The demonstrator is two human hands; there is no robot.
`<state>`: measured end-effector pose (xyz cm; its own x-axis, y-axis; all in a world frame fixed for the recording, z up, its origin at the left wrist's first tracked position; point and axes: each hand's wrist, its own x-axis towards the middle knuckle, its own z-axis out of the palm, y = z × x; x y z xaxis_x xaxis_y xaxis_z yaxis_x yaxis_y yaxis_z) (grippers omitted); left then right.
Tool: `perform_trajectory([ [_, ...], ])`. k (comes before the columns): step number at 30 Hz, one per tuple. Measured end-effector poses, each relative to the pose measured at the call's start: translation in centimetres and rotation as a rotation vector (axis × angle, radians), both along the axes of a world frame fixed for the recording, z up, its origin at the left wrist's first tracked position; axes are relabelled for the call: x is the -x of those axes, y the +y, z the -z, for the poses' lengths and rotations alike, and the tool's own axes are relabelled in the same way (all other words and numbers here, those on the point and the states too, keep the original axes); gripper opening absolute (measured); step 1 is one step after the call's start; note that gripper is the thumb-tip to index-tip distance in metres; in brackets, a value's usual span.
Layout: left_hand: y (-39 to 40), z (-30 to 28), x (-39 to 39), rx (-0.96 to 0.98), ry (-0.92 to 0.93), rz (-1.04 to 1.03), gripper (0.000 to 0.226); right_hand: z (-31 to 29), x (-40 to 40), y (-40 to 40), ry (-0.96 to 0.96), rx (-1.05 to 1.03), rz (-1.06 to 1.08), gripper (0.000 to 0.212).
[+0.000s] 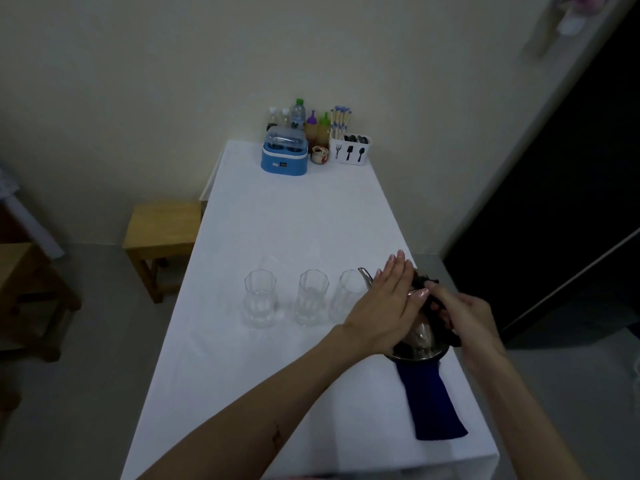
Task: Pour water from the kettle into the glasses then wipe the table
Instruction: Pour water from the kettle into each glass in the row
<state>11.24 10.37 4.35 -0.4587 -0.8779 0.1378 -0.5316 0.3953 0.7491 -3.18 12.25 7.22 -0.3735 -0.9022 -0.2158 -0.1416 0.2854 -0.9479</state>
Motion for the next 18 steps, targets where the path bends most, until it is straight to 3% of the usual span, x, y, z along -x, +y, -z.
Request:
perform_trajectory([
  [7,-0.6,0.3,1.1,-0.178,0.091,-0.084,0.062,-0.6,1.4,-3.1,0.219,-0.048,-0.16,0.036],
  [18,-0.9,0.3,2.1,-0.212,0.215,-0.192,0.062,-1.4,2.1,-5.3,0.33,-0.055,-0.289,0.039],
])
